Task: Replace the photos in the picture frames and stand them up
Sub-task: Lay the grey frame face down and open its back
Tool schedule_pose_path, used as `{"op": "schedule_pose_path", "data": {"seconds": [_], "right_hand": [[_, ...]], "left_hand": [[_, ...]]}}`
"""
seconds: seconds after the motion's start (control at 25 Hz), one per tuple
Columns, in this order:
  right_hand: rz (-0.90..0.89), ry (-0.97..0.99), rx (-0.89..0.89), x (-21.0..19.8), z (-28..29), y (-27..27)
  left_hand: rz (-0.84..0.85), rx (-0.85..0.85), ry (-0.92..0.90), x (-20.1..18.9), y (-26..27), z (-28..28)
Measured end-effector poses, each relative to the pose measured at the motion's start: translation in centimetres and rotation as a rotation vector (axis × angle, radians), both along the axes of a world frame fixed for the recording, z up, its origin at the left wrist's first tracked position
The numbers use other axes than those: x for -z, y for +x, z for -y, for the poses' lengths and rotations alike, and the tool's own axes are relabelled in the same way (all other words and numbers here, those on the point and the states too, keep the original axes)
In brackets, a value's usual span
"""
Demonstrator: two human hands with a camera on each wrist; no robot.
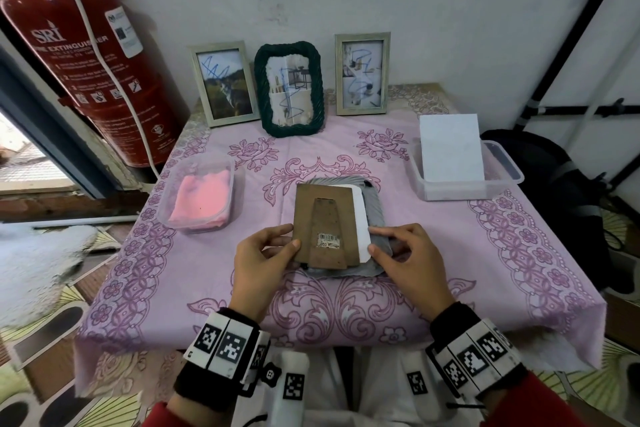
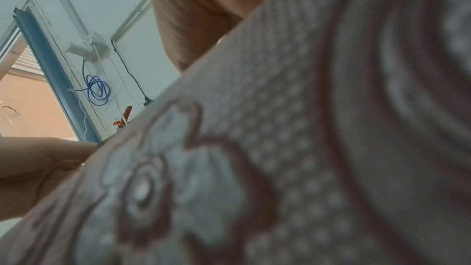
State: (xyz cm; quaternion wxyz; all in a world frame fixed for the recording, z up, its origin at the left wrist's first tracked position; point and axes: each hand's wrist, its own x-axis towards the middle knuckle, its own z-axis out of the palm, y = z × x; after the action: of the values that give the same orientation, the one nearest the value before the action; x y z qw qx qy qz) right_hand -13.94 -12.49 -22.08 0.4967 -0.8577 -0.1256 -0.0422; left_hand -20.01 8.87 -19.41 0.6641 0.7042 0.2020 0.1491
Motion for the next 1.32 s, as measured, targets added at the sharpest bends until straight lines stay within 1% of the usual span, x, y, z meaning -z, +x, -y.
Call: {"op": "schedule_pose_path", "data": {"seconds": [0.2,0.4,0.64,0.92,1.04,1.24,1.32], "right_hand": [[0.021,0.000,0.001,0.2,0.0,0.0],[0.025,0.006,-0.002,0.3,0.0,0.0],[0.051,0.003,-0.002,0.5,-0.1,0.1],[0.069,0.018,-0.003,0.6,0.0,0.1],[0.072,0.013,-0.002,0.7,0.0,0.2],[0.067,0.021,0.000,0.8,0.0,0.2],[0.063,0.019,-0.003,0.7,0.0,0.2]], "left_hand": [[0.033,-0.053,0.006,-0.1,-0.7,-1.4],[-0.015,-0.108,0.080,0.6,-1.5,-4.3],[-0.069,-0.165,0.071,1.3,-2.2,-6.8],[-0.078,-0.151,0.115,1.8,-2.8,-8.1],[-0.106,-0.163,0.160,1.6,-2.9,-8.2],[-0.169,-0.180,0.398,1.5,-3.3,-8.2],[-0.176,-0.188,0.413,1.5,-3.4,-8.0]]}}
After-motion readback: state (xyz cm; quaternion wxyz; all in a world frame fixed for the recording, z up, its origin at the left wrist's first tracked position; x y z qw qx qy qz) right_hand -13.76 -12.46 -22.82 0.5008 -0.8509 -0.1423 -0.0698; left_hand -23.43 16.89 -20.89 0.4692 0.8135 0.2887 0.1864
